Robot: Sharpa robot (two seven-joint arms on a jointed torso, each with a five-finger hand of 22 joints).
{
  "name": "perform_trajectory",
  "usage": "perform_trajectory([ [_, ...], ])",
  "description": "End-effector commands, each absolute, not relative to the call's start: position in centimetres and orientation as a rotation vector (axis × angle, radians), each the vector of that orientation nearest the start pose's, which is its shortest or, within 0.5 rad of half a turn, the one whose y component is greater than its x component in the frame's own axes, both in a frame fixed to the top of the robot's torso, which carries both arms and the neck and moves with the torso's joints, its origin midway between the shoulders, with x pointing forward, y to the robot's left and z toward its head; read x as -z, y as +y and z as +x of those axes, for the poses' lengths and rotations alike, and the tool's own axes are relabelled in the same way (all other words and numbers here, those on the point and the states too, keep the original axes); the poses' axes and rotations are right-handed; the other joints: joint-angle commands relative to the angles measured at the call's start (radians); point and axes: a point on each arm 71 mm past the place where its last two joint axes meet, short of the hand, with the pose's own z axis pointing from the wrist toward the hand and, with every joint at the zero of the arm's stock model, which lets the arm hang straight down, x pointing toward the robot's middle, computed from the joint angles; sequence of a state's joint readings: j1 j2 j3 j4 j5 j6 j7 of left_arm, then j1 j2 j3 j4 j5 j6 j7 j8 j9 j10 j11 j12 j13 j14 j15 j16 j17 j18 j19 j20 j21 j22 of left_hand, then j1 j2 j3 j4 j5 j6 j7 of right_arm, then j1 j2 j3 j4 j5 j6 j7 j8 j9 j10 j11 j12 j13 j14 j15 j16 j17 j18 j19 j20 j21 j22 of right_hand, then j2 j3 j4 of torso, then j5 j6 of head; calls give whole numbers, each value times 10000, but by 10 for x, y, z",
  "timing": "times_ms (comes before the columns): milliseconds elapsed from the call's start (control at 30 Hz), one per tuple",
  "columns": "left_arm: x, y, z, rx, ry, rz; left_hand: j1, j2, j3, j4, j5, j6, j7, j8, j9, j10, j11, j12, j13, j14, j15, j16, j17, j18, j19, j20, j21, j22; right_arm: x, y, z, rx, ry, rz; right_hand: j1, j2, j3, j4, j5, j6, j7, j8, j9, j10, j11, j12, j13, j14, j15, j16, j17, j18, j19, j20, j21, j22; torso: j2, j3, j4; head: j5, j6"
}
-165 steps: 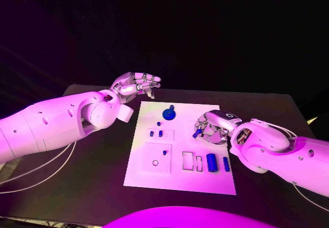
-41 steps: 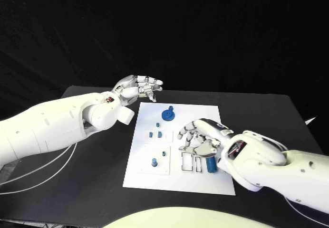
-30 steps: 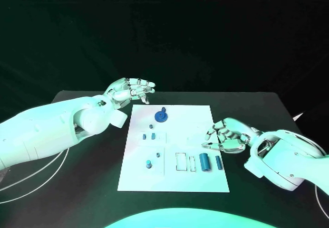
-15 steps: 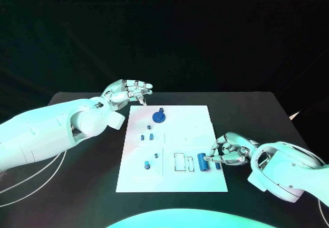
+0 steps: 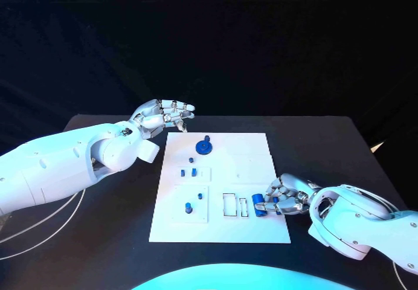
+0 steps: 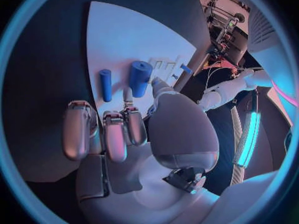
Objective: Assemble the parts on the task board
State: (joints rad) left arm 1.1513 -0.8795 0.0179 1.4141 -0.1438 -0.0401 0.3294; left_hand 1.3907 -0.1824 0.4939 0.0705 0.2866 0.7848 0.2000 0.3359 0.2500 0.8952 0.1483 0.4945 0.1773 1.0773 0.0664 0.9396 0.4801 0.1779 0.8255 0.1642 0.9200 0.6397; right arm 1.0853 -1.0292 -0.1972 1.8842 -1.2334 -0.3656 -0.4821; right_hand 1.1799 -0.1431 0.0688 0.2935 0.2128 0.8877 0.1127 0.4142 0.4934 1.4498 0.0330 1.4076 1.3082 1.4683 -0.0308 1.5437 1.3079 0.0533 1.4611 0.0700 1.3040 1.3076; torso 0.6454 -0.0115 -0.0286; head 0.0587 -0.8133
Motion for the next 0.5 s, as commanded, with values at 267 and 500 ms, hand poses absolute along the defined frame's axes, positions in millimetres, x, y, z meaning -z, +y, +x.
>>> perform_trajectory([
  [267,188,245,498,16265,15693,-9851,85,0,-92,22,-67,-105,238,-23,-21,-75,15,-25,-20,-52,28,-70,-13,51,66,16,-59,-24,277,-203,365,-4620,21358,1740,-104,87,-304,-17,-241,89,-21,-59,-5,2,-4,-21,887,890,-47,35,1952,-83,453,-13,-10,2040,-5,9,-8,20,-41],
  [500,189,246,498,16265,15717,-9858,85,0,-92,22,-67,-105,238,-23,-21,-75,15,-25,-20,-52,28,-70,-13,51,66,16,-59,-24,283,-200,367,-4335,21504,1546,517,351,-383,-76,110,244,-64,-41,18,27,-42,-12,962,891,-74,43,1973,-87,448,-25,48,2048,-6,6,-2,26,-41],
])
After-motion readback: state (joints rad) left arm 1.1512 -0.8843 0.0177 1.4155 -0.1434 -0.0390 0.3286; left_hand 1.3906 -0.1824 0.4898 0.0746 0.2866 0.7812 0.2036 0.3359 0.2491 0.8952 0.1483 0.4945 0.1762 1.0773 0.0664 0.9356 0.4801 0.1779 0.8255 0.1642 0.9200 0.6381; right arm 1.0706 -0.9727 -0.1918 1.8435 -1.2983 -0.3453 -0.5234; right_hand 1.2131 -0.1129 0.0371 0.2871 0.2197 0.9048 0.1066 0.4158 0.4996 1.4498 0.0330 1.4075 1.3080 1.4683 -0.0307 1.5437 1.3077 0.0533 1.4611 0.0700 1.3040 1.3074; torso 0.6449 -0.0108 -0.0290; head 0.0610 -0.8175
